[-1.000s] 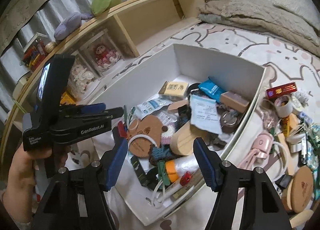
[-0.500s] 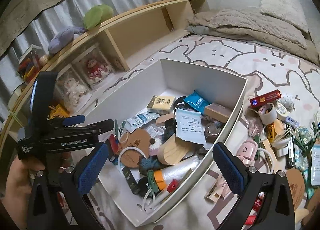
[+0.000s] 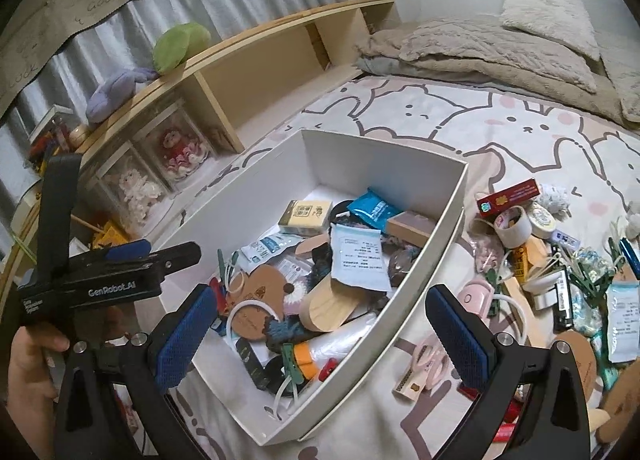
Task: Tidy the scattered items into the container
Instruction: 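Move both open grippers back from the box toward the pile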
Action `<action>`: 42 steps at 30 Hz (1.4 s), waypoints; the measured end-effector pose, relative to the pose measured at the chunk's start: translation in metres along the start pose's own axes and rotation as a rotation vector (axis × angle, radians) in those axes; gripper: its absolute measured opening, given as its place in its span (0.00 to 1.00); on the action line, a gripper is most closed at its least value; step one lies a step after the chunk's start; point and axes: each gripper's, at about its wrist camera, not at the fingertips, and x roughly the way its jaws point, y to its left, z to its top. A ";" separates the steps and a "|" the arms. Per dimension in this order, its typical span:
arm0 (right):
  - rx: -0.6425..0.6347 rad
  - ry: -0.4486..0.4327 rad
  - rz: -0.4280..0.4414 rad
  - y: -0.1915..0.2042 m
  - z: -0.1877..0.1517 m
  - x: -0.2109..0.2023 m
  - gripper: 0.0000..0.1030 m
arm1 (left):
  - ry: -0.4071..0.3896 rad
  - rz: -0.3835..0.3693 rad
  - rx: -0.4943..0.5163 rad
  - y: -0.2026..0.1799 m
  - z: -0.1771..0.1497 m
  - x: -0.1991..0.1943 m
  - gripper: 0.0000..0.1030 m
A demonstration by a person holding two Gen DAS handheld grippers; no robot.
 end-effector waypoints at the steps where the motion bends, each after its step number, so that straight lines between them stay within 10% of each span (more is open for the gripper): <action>1: 0.007 -0.004 0.000 -0.002 0.001 -0.002 1.00 | -0.001 0.002 0.002 -0.001 0.000 -0.001 1.00; 42: 0.105 -0.191 -0.213 -0.094 0.019 -0.133 1.00 | -0.139 -0.206 0.106 -0.116 0.030 -0.075 1.00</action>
